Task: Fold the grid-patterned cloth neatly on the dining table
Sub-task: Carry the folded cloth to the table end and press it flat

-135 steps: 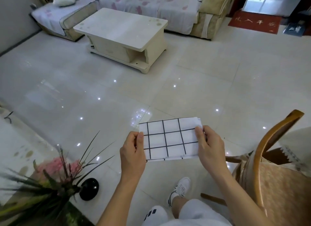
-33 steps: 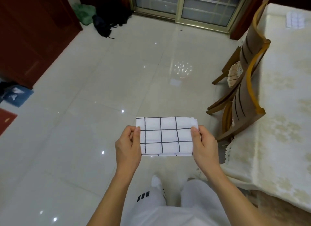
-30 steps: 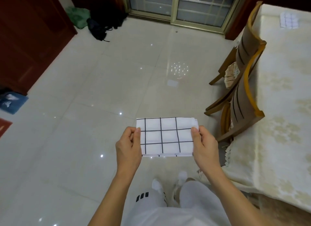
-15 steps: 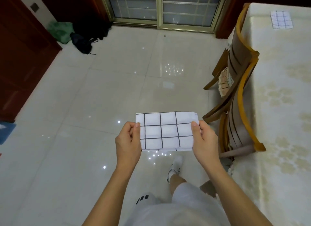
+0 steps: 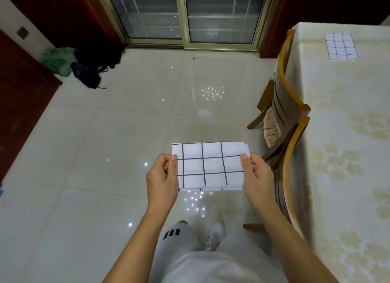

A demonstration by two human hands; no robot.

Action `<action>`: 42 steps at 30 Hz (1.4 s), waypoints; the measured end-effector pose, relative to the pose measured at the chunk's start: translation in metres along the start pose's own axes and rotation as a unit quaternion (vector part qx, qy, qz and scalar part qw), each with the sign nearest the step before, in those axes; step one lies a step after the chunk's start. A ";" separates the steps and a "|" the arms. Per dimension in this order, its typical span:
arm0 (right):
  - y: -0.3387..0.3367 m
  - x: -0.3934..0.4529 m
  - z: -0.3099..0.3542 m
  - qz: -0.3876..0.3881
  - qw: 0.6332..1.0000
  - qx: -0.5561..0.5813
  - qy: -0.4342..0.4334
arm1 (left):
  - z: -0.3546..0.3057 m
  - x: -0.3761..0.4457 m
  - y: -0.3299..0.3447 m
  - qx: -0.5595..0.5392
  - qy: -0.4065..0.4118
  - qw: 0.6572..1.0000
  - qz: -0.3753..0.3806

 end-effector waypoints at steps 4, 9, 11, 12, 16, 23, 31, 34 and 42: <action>0.003 0.033 0.002 -0.003 1.000 0.002 0.005 | -0.002 0.033 0.018 0.009 0.011 1.000 0.006; 0.015 0.078 0.002 -0.012 1.000 -0.012 0.026 | 0.002 0.083 0.038 0.008 0.005 1.000 0.030; 0.019 0.101 0.005 -0.018 0.999 -0.016 0.030 | 0.001 0.109 0.048 0.011 0.005 0.999 0.038; 0.022 0.114 0.009 -0.024 0.999 -0.019 0.029 | 0.000 0.123 0.053 0.010 0.005 0.999 0.042; 0.032 0.171 0.033 -0.053 0.998 -0.030 0.032 | -0.007 0.193 0.070 -0.001 0.004 0.998 0.065; 0.058 0.270 0.076 -0.088 0.994 -0.044 0.039 | -0.028 0.317 0.090 -0.014 -0.008 0.995 0.103; 0.071 0.344 0.102 -0.107 0.991 -0.051 0.065 | -0.041 0.410 0.118 -0.014 -0.003 0.990 0.141; 0.066 0.370 0.104 -0.119 0.990 -0.040 0.071 | -0.046 0.435 0.138 -0.017 -0.003 0.988 0.154; 0.048 0.453 0.093 -0.135 0.986 -0.029 0.096 | -0.057 0.502 0.210 -0.007 -0.013 0.983 0.184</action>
Point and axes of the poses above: each hand's wrist, its own x-axis towards the middle knuckle, its own y-axis out of the palm, z = x × y, the point moved 1 cm from there along x, towards the middle knuckle, and after that the axes turned 15 degrees about -x, right-handed, at the moved point
